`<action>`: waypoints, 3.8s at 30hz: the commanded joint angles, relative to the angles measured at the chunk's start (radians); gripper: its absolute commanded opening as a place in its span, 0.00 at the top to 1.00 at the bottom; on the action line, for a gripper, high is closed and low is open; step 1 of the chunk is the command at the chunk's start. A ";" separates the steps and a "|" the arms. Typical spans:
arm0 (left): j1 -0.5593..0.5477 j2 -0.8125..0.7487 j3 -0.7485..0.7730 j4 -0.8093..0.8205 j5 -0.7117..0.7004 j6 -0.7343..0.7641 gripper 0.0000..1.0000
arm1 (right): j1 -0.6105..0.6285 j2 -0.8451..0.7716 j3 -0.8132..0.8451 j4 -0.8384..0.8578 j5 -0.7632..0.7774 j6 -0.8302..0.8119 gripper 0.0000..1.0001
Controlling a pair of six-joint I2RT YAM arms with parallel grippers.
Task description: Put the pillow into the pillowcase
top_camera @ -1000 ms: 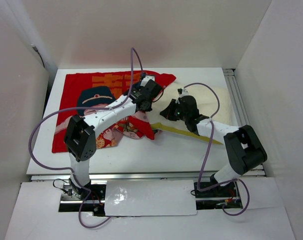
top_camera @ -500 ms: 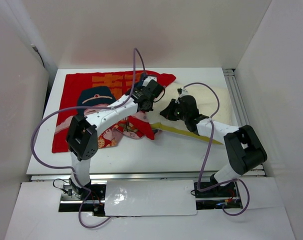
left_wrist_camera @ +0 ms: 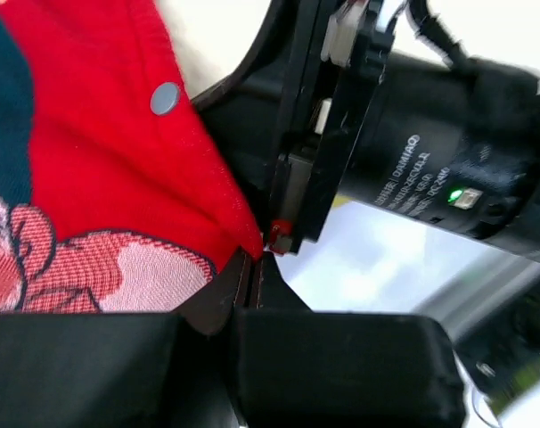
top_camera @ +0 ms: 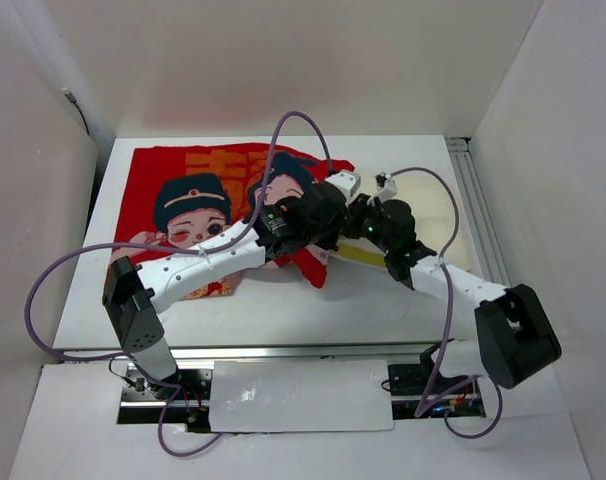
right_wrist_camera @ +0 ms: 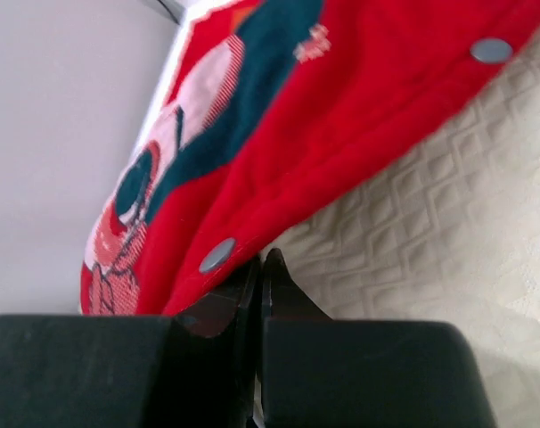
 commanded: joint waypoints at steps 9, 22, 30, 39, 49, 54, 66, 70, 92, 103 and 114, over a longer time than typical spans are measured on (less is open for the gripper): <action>-0.057 -0.064 0.065 0.120 0.329 0.015 1.00 | 0.017 0.098 -0.123 0.628 -0.143 0.208 1.00; -0.034 -0.043 -0.030 0.103 0.320 -0.058 1.00 | 0.091 0.144 -0.096 0.303 -0.158 -0.067 0.82; -0.015 -0.020 -0.010 0.047 0.264 -0.058 0.98 | 0.066 -0.161 -0.033 -0.326 0.283 -0.024 0.12; 0.017 -0.011 -0.020 0.008 0.284 -0.031 0.57 | -0.035 -0.258 0.059 -0.723 0.574 0.066 0.00; 0.084 0.147 0.189 -0.122 0.217 -0.001 0.00 | -0.254 -0.218 0.179 -0.693 0.515 -0.002 0.00; 0.178 0.420 0.560 -0.179 0.102 0.040 0.00 | -0.310 -0.098 0.265 -0.613 0.479 -0.077 0.00; 0.213 0.759 0.755 -0.006 0.085 0.111 0.00 | -0.468 0.302 0.529 -0.702 0.160 -0.170 0.00; 0.213 0.805 0.764 -0.006 0.050 0.111 0.22 | -0.468 0.343 0.478 -0.714 0.160 -0.182 0.00; 0.201 0.548 0.738 0.071 0.367 0.100 1.00 | -0.273 0.074 0.124 -0.213 -0.004 -0.030 1.00; 0.137 0.496 0.758 0.071 0.401 0.104 1.00 | -0.097 0.066 -0.059 0.349 -0.090 0.102 1.00; 0.181 0.552 0.694 0.016 0.398 0.062 0.97 | -0.086 0.182 -0.084 0.299 -0.035 0.125 0.80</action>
